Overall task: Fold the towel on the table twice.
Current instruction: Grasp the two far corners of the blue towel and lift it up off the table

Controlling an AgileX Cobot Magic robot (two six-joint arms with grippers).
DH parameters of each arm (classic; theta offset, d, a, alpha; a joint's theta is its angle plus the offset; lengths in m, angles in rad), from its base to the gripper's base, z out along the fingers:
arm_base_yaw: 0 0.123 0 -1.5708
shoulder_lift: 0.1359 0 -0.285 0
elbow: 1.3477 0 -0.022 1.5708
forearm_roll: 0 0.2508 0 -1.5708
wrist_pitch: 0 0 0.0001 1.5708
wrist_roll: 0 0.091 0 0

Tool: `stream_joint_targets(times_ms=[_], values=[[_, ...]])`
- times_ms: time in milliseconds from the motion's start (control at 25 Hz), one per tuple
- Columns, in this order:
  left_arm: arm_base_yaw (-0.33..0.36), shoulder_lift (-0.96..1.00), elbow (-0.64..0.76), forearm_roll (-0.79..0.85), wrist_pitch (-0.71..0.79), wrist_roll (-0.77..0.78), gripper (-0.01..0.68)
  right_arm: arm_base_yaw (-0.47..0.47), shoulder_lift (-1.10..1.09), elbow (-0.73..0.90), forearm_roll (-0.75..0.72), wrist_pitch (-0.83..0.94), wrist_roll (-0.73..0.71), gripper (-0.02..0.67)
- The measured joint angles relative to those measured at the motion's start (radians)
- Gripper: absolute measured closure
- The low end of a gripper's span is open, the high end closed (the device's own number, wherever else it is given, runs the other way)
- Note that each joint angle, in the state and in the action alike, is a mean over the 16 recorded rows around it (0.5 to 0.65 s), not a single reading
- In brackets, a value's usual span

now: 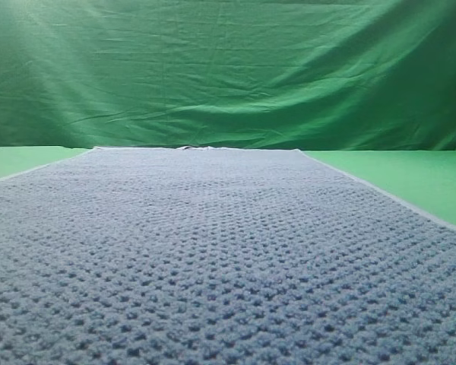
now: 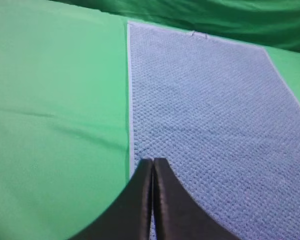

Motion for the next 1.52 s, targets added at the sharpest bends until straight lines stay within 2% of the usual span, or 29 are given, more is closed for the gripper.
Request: stream_joint_targets(times_ms=[360,960,1520], values=[[-0.052,0.356,-0.19,0.065,0.107,0.019,0.673,0.008,0.363,-0.228,-0.088,0.166,0.016,0.649],[-0.074,0.917,-0.466,0.078,0.12,0.073,0.673,0.031,0.866,-0.532,-0.16,0.316,0.109,0.649],[-0.074,1.227,-0.687,0.091,0.133,0.124,0.673,0.184,1.274,-0.874,-0.301,0.381,0.221,0.646]])
